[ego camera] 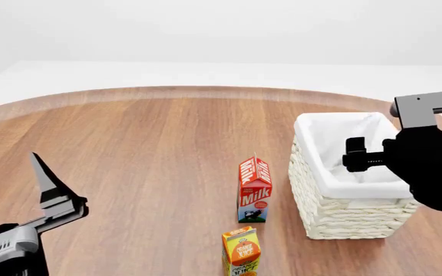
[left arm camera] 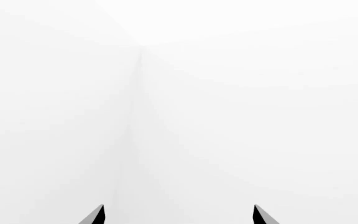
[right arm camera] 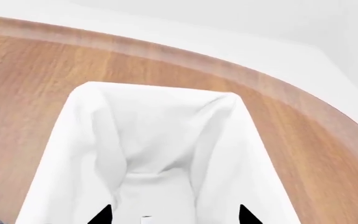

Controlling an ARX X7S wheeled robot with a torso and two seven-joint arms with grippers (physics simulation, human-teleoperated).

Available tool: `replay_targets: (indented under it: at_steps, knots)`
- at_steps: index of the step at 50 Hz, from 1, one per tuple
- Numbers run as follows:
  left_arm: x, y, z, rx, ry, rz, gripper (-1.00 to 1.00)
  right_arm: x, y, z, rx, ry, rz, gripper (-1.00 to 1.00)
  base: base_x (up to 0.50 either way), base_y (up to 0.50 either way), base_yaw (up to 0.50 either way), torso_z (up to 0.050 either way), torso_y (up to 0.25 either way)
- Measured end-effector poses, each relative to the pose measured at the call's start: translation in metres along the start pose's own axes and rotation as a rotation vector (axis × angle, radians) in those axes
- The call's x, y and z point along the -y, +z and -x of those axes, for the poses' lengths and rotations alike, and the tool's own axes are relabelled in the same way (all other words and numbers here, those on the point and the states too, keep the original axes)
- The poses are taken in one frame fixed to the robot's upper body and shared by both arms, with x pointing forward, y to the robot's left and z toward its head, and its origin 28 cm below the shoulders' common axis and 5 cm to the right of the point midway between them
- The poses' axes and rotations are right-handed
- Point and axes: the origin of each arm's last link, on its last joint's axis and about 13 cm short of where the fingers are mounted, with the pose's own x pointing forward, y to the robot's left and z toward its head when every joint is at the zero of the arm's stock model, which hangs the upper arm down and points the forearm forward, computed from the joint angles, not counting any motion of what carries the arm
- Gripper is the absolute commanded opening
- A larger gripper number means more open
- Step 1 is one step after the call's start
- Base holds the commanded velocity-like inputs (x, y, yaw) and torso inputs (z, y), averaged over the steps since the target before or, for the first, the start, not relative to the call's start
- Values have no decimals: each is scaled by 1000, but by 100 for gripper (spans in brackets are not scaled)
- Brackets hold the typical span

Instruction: Pick up the cream cheese box and the butter, and put them in the basket.

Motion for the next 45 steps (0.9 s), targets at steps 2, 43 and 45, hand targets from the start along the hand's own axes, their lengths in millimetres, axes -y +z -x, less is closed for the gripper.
replay_targets:
  at_steps: [2, 43, 45]
  knots:
    - [0, 0, 0, 0, -1, 0, 100, -1, 2, 4, 14, 11, 5, 100, 0, 0, 0, 0, 0]
    - [-1, 1, 1, 3, 3, 3, 100, -83, -22, 131, 302, 408, 283, 100, 0, 0, 0, 0, 0]
    - [-1, 1, 1, 3, 3, 3, 100, -88, -25, 135, 304, 430, 285, 100, 0, 0, 0, 0, 0]
